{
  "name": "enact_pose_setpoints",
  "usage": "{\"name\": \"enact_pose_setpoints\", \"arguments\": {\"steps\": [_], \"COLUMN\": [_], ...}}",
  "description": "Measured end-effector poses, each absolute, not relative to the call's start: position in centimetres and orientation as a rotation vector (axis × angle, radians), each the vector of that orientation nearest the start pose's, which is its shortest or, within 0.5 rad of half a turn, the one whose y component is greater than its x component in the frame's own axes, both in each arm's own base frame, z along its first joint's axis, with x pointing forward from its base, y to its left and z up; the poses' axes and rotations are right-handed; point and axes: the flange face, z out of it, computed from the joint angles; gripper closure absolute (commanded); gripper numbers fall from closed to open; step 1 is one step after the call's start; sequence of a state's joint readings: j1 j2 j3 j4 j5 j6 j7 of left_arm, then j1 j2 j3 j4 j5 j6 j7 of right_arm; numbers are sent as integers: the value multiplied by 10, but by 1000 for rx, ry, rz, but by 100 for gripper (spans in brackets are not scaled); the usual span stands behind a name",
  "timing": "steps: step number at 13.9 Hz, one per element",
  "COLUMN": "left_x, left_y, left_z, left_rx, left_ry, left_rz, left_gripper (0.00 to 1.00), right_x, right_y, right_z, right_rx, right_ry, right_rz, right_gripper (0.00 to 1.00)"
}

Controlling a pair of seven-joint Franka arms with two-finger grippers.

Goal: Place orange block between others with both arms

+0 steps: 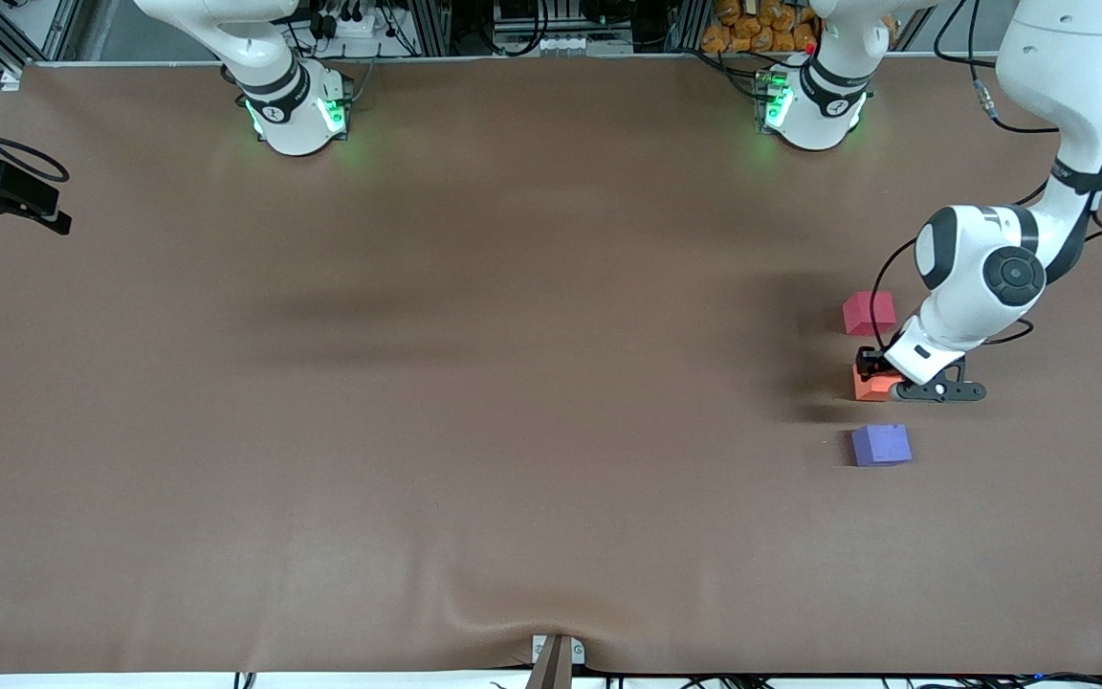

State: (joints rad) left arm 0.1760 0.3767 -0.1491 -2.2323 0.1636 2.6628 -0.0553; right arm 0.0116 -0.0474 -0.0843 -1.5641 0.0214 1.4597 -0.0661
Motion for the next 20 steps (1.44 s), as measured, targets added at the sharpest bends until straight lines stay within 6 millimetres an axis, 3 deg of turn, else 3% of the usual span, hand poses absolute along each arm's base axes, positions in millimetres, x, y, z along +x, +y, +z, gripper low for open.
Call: {"name": "enact_pose_setpoints", "arguments": {"steps": [1,2,7,10,12,14,17,18,20], "left_x": [553,553,562,577,587,594,589,586,580], "left_y": [9,10,9,5,-4,-16,-33,-32,-31], "left_z": [202,202,209,243,296,373,496,528,571], "left_rx": [-3118,-3119,-3118,-3109,-3104,-3120,-3124,-3120,-3116], "left_ry": [76,73,73,69,57,18,11,6,-2], "left_rz": [-96,-101,-147,-204,-205,-218,-175,-152,-138], "left_gripper": [82,1,0,0,0,0,0,0,0], "right_x": [527,527,527,528,528,528,530,530,530], "right_y": [-37,-36,-30,-27,-26,-25,-20,-19,-18], "right_z": [644,644,644,644,643,642,639,639,639], "right_rx": [-3111,-3111,-3112,-3112,-3112,-3111,-3111,-3111,-3111], "right_ry": [6,4,-14,-25,-28,-31,-44,-48,-50], "right_rz": [86,86,87,88,89,92,103,104,104], "right_gripper": [0,0,0,0,0,0,0,0,0]}}
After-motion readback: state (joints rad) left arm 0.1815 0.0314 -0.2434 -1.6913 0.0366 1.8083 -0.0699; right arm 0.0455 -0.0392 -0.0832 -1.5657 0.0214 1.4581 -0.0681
